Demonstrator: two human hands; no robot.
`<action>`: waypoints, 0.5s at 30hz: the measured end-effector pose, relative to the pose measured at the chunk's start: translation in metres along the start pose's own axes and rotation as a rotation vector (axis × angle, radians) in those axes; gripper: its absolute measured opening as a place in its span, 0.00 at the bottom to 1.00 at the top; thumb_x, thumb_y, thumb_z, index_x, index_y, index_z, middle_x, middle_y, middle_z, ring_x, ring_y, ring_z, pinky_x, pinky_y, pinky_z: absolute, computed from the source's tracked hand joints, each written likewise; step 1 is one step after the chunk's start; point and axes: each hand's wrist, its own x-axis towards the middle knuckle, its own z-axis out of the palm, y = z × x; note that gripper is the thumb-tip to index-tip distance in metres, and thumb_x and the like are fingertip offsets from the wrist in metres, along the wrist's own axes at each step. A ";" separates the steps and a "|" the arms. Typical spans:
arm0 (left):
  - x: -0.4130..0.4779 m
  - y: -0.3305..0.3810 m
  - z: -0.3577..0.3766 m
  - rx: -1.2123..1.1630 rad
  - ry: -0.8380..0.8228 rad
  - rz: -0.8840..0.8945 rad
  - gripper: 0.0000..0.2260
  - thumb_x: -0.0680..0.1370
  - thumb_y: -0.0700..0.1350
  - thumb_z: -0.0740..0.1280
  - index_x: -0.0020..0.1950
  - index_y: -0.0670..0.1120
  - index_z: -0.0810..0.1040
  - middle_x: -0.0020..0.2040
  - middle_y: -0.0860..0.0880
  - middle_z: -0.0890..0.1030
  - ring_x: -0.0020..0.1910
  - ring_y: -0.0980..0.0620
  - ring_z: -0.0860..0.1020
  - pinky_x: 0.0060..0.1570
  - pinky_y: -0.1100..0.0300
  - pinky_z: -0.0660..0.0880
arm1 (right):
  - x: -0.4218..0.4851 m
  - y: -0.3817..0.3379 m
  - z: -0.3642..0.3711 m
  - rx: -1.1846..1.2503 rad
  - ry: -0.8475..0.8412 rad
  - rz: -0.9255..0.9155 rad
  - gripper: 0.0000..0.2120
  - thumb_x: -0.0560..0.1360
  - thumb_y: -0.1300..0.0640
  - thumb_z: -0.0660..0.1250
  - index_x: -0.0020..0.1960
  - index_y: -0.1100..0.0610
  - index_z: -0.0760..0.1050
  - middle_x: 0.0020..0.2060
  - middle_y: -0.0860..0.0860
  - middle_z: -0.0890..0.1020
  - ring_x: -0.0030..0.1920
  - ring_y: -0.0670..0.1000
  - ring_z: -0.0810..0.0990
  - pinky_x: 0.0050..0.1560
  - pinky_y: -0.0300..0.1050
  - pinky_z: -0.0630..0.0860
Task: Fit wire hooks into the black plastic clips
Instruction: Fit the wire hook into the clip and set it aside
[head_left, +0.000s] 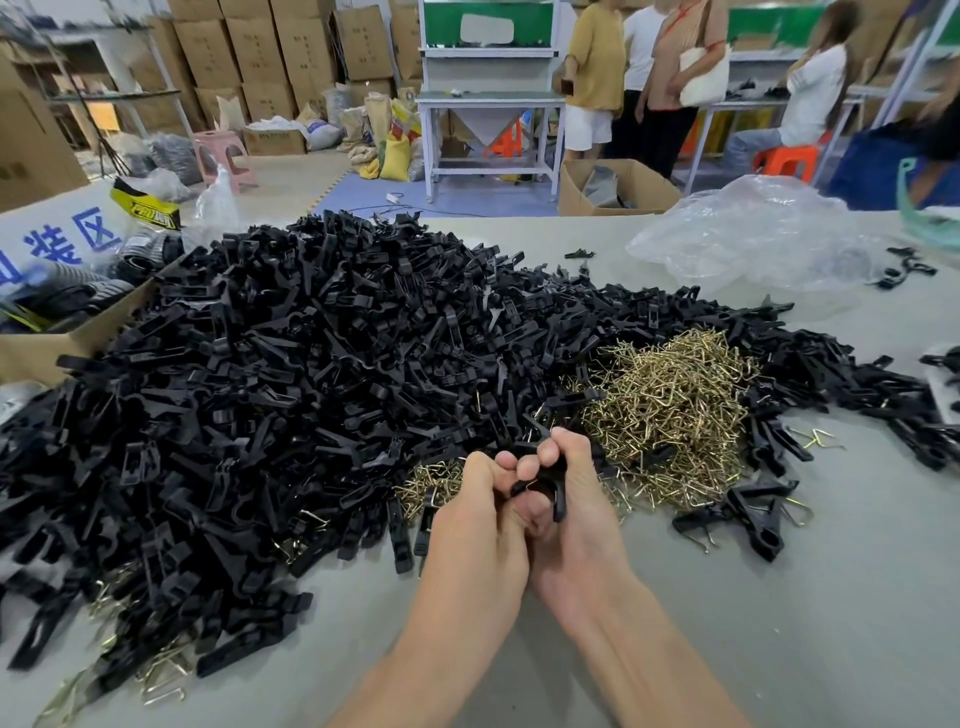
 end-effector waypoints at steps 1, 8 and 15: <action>-0.001 0.000 0.000 -0.006 0.001 -0.003 0.15 0.80 0.36 0.65 0.41 0.53 0.67 0.40 0.62 0.82 0.36 0.63 0.79 0.35 0.74 0.69 | 0.000 0.000 0.000 -0.013 -0.007 -0.001 0.19 0.77 0.47 0.68 0.29 0.50 0.74 0.28 0.50 0.80 0.37 0.49 0.85 0.48 0.44 0.73; -0.005 0.000 -0.003 -0.059 0.024 -0.013 0.11 0.81 0.36 0.65 0.48 0.52 0.72 0.41 0.61 0.82 0.37 0.62 0.80 0.36 0.75 0.70 | -0.002 0.003 -0.001 -0.176 -0.049 -0.017 0.18 0.76 0.46 0.66 0.29 0.49 0.74 0.32 0.50 0.83 0.41 0.47 0.86 0.38 0.41 0.71; -0.004 -0.005 -0.008 -0.064 -0.011 -0.052 0.10 0.81 0.38 0.65 0.51 0.54 0.74 0.42 0.61 0.83 0.41 0.60 0.81 0.39 0.73 0.71 | -0.002 0.004 0.000 -0.362 -0.072 -0.057 0.16 0.75 0.47 0.64 0.29 0.49 0.73 0.35 0.50 0.84 0.37 0.48 0.77 0.35 0.40 0.70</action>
